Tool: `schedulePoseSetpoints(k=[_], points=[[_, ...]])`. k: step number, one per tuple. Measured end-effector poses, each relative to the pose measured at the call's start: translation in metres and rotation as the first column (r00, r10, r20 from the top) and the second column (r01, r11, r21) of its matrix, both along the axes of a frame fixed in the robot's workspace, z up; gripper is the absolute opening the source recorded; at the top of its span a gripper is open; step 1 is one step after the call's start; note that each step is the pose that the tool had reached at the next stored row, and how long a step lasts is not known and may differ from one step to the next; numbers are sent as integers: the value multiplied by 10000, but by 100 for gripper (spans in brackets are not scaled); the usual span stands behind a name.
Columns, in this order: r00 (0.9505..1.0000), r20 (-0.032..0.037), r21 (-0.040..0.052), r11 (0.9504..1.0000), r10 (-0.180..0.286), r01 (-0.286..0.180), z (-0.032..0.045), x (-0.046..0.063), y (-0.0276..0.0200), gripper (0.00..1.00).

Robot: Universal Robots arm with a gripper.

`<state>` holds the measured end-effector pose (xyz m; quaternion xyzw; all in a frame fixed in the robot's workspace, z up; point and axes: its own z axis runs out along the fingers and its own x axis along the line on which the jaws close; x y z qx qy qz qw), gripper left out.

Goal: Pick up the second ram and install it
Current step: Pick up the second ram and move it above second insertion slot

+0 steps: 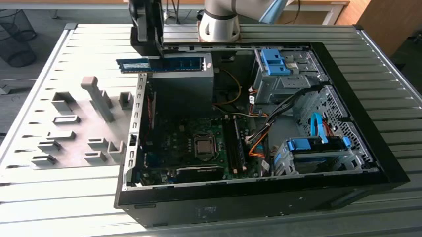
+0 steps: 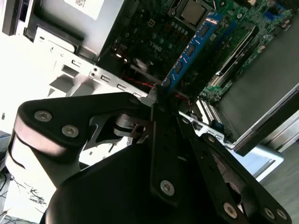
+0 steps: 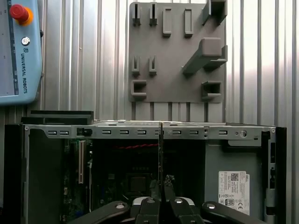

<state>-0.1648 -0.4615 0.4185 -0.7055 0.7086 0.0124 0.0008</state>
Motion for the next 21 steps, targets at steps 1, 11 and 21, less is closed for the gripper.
schedulePoseSetpoints(k=[1, 11, 21], points=[[10000, 0, 0, 10000, 0, 0, -1, 25, 0, 14], [10000, 0, -1, 10000, -1, 1, -10, 279, 0, 14], [10000, 0, -1, 10000, 0, 0, -18, 500, 0, 14]])
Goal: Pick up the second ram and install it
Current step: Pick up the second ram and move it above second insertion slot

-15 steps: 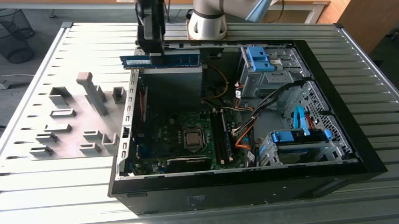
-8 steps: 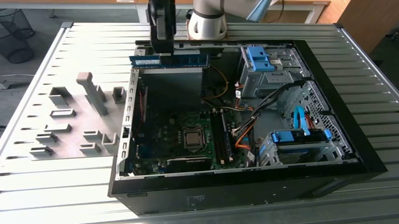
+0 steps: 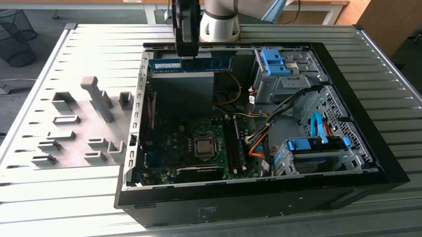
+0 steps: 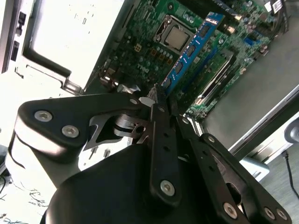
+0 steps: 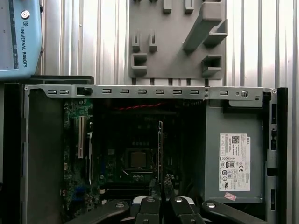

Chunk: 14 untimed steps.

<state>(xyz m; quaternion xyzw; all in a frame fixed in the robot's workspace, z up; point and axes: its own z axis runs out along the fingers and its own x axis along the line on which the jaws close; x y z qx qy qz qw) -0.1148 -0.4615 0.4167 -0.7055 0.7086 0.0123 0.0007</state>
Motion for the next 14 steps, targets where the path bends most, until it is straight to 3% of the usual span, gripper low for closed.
schedulePoseSetpoints(k=[8, 14], points=[[10000, 0, 0, 10000, 0, 0, -8, 225, 0, 14], [10000, 0, 0, 10000, 0, 0, -12, 328, 0, 14]])
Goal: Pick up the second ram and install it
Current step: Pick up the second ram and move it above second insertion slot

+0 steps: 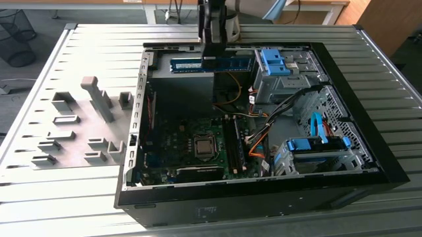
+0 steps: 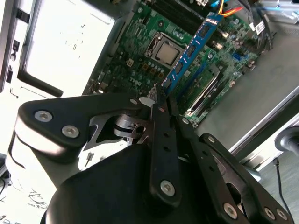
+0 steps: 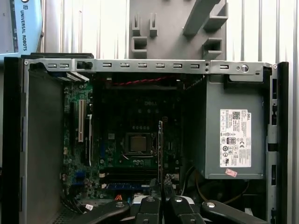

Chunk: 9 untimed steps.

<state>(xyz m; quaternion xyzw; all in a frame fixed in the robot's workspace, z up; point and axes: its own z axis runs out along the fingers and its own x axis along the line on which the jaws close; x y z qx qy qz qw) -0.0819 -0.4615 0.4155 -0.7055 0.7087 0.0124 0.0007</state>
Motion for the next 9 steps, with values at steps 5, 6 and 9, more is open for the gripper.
schedulePoseSetpoints(k=[5, 6, 9], points=[[10000, 1, 0, 10000, 0, 0, -4, 146, 0, 14], [10000, 0, 0, 10000, 0, 0, -4, 176, 0, 14], [10000, 1, 1, 10000, 0, 0, -6, 237, -1, 14]])
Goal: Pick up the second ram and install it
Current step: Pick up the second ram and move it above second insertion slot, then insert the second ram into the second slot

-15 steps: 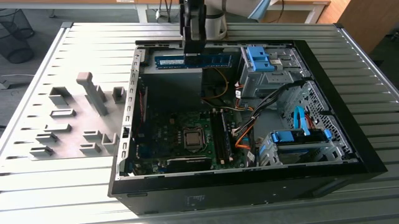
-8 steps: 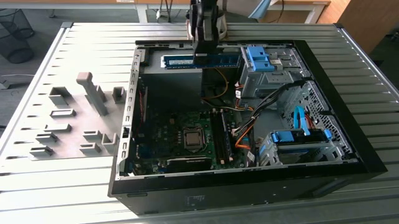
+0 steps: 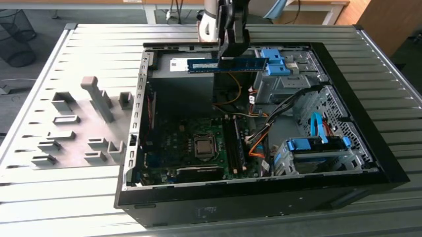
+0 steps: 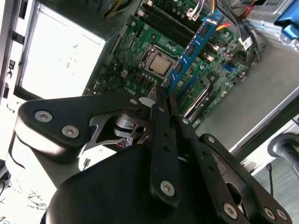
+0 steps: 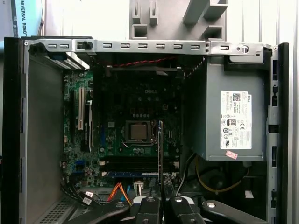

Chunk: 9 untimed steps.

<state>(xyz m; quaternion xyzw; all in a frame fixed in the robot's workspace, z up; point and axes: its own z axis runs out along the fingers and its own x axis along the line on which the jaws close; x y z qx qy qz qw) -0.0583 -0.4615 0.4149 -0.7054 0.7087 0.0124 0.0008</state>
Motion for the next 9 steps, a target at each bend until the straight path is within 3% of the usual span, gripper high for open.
schedulePoseSetpoints(k=[9], points=[[10000, 0, -1, 10000, 0, 0, -1, 3, 0, 14]])
